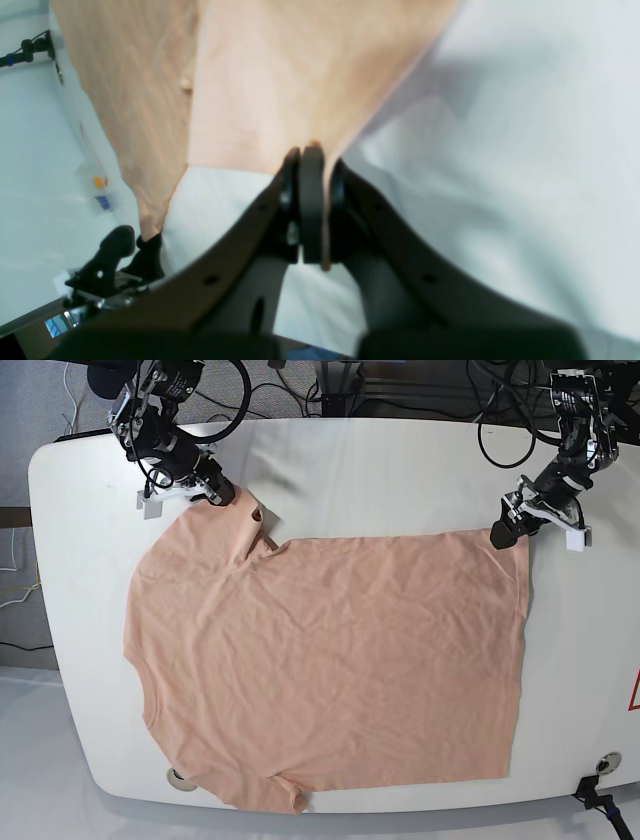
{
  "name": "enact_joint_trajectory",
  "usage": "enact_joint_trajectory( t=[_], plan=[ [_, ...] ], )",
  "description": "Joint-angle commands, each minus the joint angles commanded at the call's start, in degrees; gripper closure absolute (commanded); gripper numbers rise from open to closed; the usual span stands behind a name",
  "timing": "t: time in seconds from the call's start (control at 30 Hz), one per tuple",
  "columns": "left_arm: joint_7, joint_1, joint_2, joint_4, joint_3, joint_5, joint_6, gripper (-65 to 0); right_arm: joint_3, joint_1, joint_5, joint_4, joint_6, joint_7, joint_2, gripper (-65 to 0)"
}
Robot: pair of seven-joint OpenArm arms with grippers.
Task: Fold the T-shirt properly
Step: 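Lower the left gripper and pinch the shirt's shoulder corner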
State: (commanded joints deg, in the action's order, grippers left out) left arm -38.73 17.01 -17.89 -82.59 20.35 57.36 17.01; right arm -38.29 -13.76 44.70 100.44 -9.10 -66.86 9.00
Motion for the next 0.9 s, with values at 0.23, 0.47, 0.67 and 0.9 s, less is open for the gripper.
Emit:
enact_joint_trajectory(
  t=[0.23,0.47,0.67,0.9],
  plan=[
    [0.0,-1.23,0.0,1.23,0.0,-0.18,0.0,-40.0,0.0,0.0,0.0,0.0,0.0,0.0,0.0,0.0],
    [0.18,-1.32,0.0,1.49,0.0,-0.18,0.0,-12.6,0.0,0.0,0.0,-0.09,-0.09,0.0,0.0,0.0],
    [0.18,-1.32,0.0,1.49,0.09,0.0,0.18,-3.9,0.0,0.0,0.0,0.09,-0.09,0.0,0.0,0.0],
    [0.09,-1.05,-0.35,1.32,0.09,0.18,0.26,0.0,0.0,-0.18,0.0,0.09,-0.09,0.0,0.0,0.0]
  ],
)
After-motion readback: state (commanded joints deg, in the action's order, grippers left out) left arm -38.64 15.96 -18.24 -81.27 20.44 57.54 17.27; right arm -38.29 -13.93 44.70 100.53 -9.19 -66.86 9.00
